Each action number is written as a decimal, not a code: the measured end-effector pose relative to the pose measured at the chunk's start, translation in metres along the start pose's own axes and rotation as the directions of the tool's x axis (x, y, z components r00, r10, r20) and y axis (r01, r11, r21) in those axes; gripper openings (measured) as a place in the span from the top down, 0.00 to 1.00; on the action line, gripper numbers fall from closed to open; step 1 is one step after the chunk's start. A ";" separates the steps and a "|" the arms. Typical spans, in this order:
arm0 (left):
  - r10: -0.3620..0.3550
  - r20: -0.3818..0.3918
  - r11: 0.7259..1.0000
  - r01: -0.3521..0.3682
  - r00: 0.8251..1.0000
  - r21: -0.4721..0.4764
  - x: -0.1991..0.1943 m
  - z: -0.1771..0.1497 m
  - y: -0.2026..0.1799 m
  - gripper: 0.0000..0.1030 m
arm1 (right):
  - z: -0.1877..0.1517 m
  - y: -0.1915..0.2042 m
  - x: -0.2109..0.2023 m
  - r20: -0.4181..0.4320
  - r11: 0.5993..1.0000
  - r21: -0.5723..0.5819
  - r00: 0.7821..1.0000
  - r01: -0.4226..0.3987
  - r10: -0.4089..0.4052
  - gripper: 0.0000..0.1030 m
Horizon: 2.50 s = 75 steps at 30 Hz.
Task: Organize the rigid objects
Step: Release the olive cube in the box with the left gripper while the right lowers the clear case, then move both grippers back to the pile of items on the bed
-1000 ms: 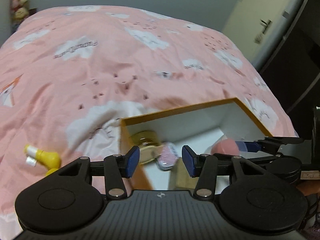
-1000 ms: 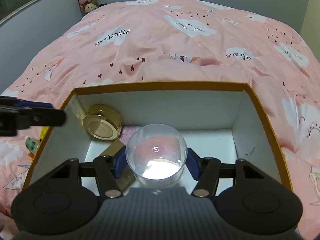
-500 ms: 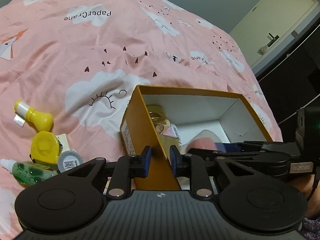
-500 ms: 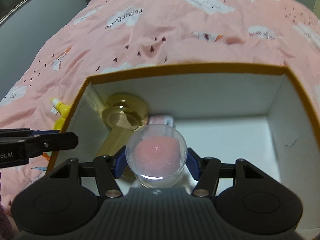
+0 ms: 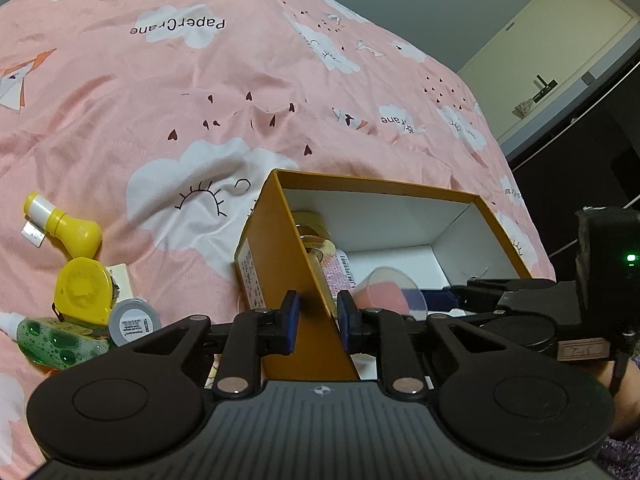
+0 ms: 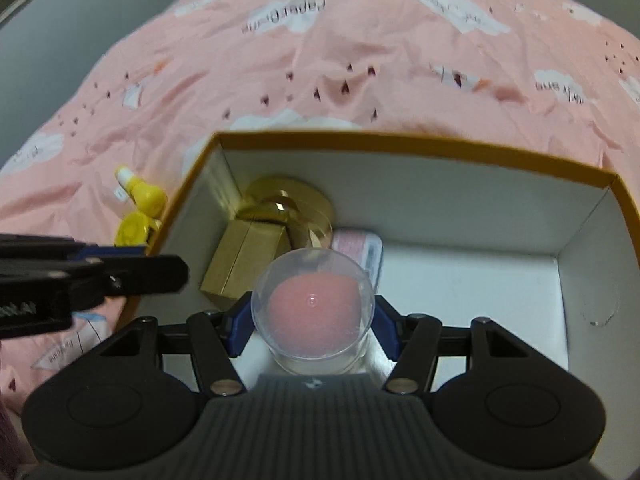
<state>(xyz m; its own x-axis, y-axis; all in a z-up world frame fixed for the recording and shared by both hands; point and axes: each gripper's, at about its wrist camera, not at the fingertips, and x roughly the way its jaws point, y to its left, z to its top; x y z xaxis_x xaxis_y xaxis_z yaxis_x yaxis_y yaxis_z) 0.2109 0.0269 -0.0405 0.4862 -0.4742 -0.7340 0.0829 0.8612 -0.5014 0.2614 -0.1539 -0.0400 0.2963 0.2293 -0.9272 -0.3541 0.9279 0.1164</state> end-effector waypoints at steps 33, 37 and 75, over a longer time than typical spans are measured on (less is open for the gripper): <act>0.030 0.074 0.999 -0.034 0.997 0.043 -0.027 -0.003 -0.009 0.78 | 0.000 0.015 -0.025 0.060 0.997 -0.063 0.998 0.039 -0.035 0.35; 0.040 0.123 0.998 -0.047 0.992 0.052 -0.052 -0.001 -0.004 0.76 | 0.003 0.031 -0.055 0.160 0.994 -0.111 0.987 0.006 0.012 0.35; 0.335 0.076 0.832 -0.257 0.939 -0.492 -0.032 -0.053 0.147 0.39 | -0.015 0.185 0.069 0.197 0.963 -0.264 0.980 0.054 -0.001 0.79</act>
<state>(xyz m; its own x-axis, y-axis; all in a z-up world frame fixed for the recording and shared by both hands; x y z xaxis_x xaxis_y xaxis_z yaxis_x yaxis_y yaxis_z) 0.1618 0.1589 -0.1153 0.5504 -0.1425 -0.8227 -0.4841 0.7484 -0.4535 0.2037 0.0292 -0.0880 0.4658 0.2821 -0.8387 -0.5594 0.8282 -0.0322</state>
